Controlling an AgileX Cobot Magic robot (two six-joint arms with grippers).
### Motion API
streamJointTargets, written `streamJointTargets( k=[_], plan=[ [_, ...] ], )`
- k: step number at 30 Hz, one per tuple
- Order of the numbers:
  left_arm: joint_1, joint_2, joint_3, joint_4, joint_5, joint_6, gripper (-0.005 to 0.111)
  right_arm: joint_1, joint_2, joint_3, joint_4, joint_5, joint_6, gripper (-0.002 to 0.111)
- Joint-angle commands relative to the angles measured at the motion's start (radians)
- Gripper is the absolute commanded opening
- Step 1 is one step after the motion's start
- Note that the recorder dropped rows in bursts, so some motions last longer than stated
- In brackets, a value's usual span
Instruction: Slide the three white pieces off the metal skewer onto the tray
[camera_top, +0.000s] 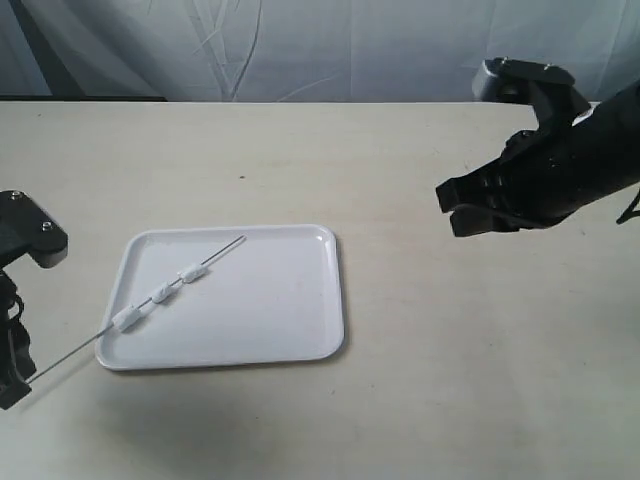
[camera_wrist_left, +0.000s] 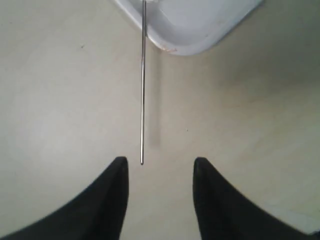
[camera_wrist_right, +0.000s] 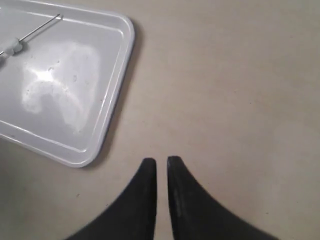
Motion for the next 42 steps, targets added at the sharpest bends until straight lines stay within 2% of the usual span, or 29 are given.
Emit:
streamJointTargets(
  k=[1,4,8,11,20,35,38,42],
  plan=[
    [-0.002,0.098,-0.007,0.012,0.006,0.081,0.040,-0.001,0.073,-0.007,0.191,-0.009,-0.161,0.030],
    [-0.002,0.240,-0.046,0.016,0.010,0.096,0.031,-0.001,0.083,-0.007,0.271,0.016,-0.267,0.031],
    [-0.002,0.363,-0.120,0.044,0.052,0.101,0.032,-0.001,0.082,-0.007,0.269,0.023,-0.282,0.031],
    [-0.002,0.408,-0.154,0.042,0.031,0.103,0.032,-0.001,0.082,-0.007,0.269,0.012,-0.282,0.031],
    [-0.002,0.442,-0.186,0.039,-0.086,0.103,0.032,-0.001,0.082,-0.007,0.278,0.012,-0.282,0.031],
    [-0.002,0.501,-0.184,0.009,-0.088,0.103,0.031,-0.001,0.082,-0.007,0.278,0.004,-0.282,0.031],
    [-0.002,0.501,-0.184,0.000,-0.090,0.103,0.026,-0.001,0.082,-0.007,0.278,-0.008,-0.282,0.031],
    [-0.002,0.501,-0.184,-0.040,-0.091,0.103,0.008,-0.001,0.082,-0.005,0.324,-0.050,-0.282,0.031]
  ],
)
